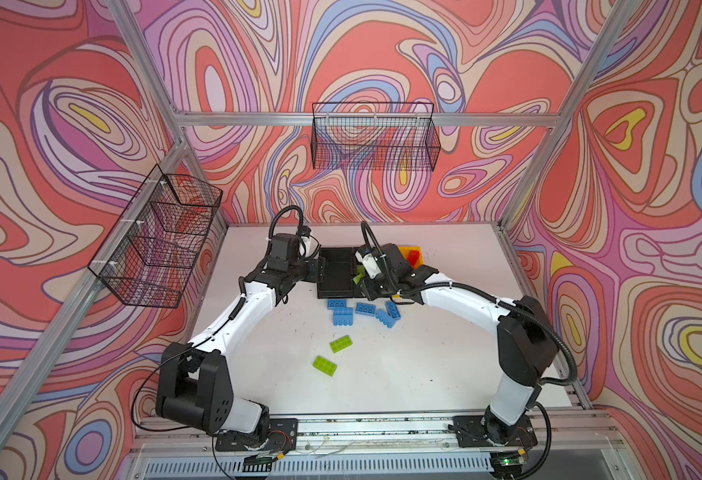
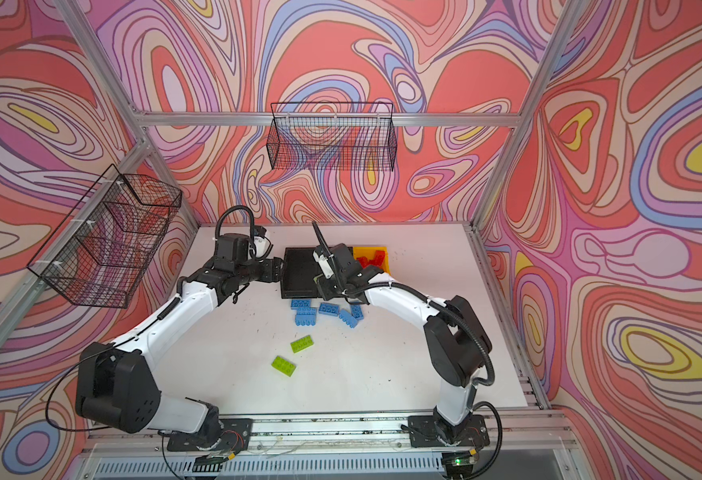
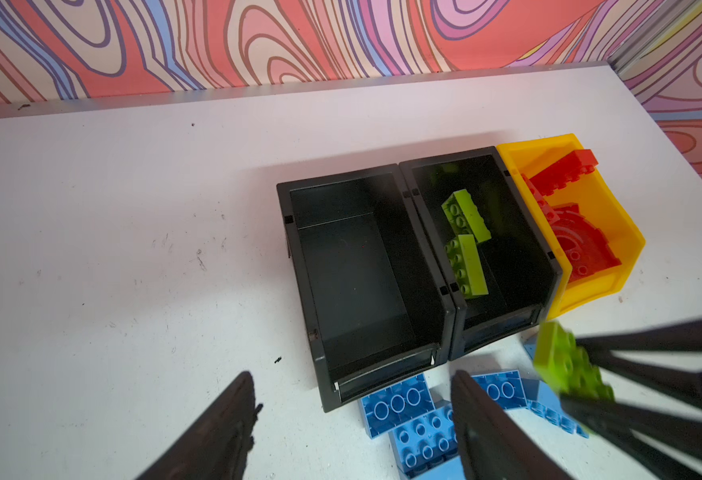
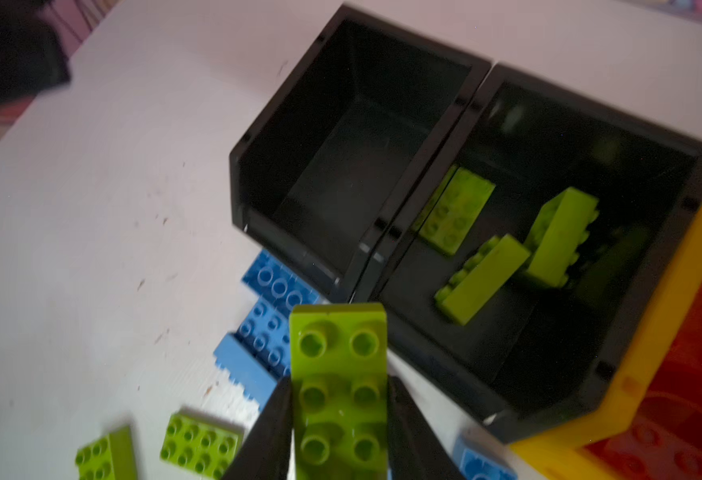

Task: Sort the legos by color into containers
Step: 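Carry the lime-green brick into the black bin and release it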

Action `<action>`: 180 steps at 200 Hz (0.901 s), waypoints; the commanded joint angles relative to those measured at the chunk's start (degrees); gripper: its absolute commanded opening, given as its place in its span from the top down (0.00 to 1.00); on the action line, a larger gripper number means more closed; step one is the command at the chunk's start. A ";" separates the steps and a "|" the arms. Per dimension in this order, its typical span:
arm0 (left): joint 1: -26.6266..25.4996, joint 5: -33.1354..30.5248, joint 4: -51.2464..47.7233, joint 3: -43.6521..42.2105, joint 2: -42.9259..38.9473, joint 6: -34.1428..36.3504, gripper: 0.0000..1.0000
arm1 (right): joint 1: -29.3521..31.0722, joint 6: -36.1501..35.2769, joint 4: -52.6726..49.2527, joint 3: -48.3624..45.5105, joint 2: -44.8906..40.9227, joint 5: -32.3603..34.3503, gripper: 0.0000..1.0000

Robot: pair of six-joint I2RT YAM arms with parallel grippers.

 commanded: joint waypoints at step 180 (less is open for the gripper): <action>-7.48 1.07 -24.93 -2.34 -12.99 20.83 0.24 | -10.41 4.85 7.15 7.39 5.89 -0.79 0.50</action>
